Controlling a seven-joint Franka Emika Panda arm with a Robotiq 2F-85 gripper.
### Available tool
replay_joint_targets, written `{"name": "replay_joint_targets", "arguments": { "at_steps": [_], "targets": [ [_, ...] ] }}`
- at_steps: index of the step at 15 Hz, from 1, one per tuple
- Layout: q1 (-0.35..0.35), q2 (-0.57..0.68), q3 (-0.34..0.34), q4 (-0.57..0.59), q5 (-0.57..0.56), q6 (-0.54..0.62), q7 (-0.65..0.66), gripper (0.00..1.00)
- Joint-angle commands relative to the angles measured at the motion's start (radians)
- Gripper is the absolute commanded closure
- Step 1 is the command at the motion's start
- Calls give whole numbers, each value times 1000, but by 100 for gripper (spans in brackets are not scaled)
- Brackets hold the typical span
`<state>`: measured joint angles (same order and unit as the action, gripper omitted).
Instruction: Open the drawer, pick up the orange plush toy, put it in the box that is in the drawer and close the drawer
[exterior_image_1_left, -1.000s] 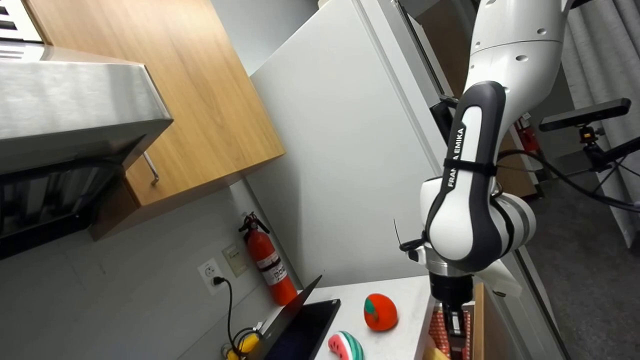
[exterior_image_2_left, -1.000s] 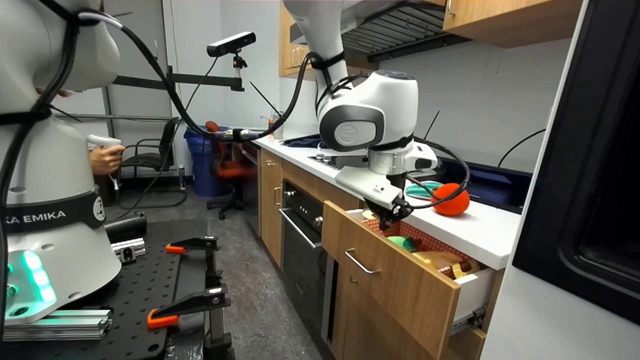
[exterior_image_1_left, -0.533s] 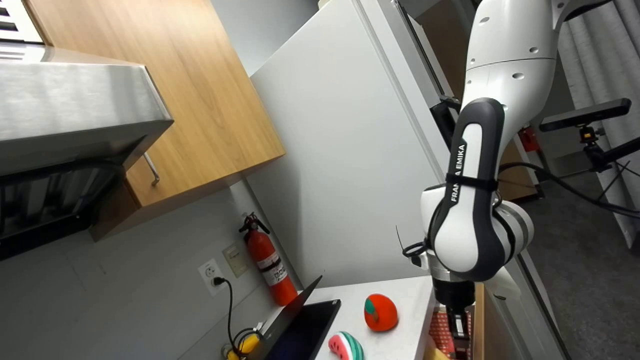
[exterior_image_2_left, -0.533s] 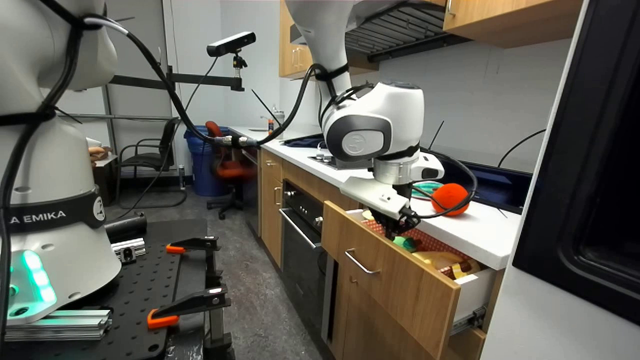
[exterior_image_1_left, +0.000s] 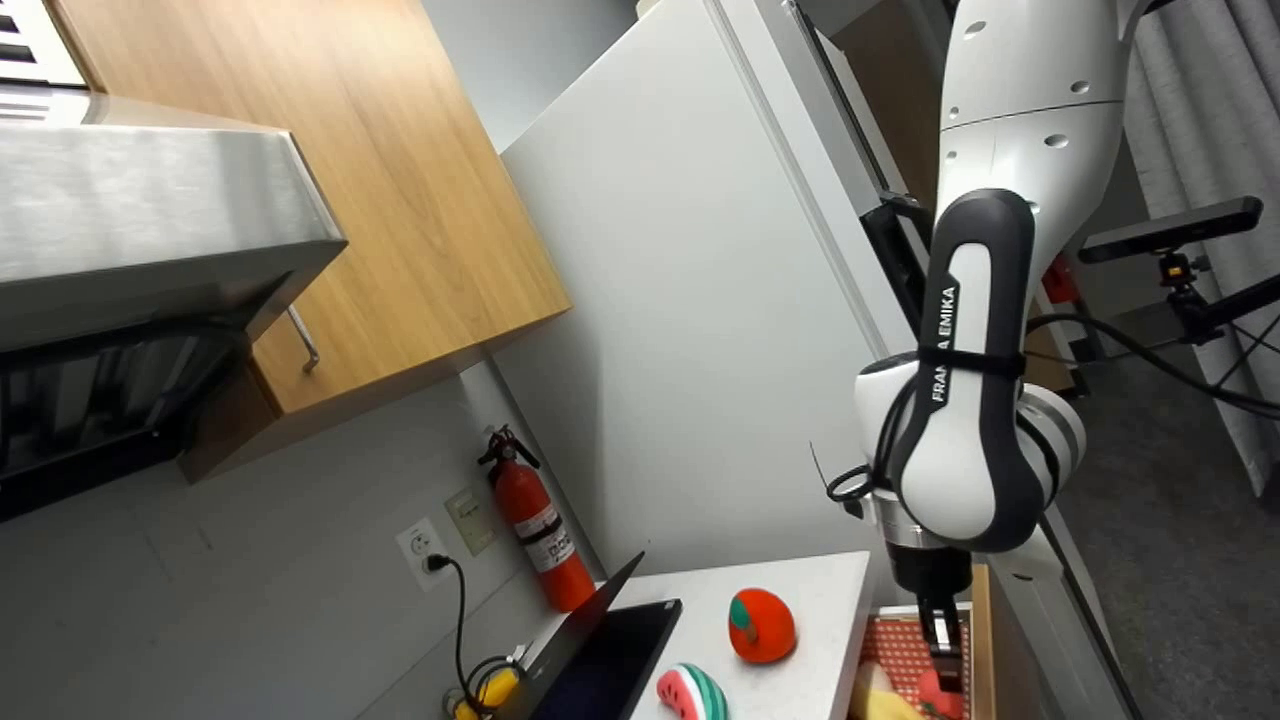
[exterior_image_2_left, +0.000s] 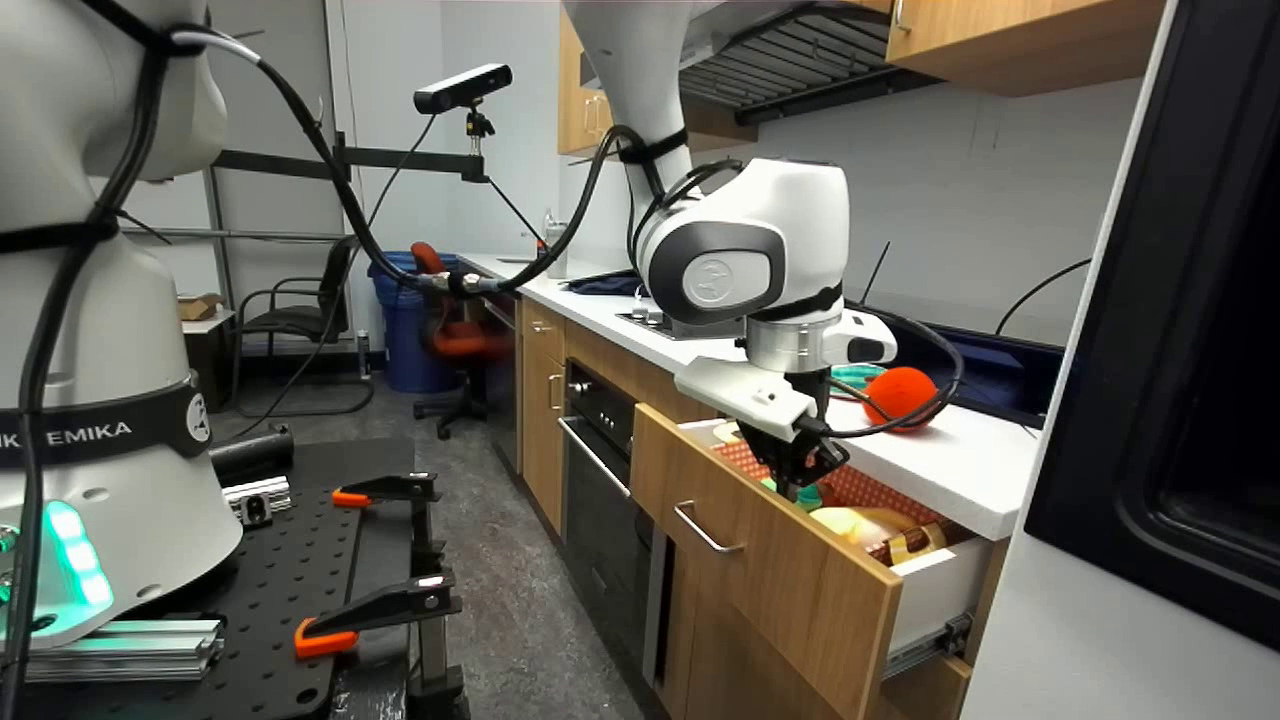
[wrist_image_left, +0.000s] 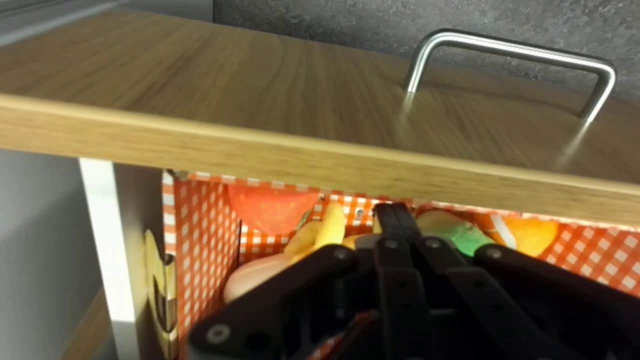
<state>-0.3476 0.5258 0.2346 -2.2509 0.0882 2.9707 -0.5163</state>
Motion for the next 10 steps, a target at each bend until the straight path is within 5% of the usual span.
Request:
{"name": "replay_joint_targets", "arguments": {
  "at_steps": [1, 10],
  "targets": [
    [58, -89, -90, -94, -62, -30, 93, 100],
    [157, -228, -267, -256, -161, -63, 199, 100]
  ]
}}
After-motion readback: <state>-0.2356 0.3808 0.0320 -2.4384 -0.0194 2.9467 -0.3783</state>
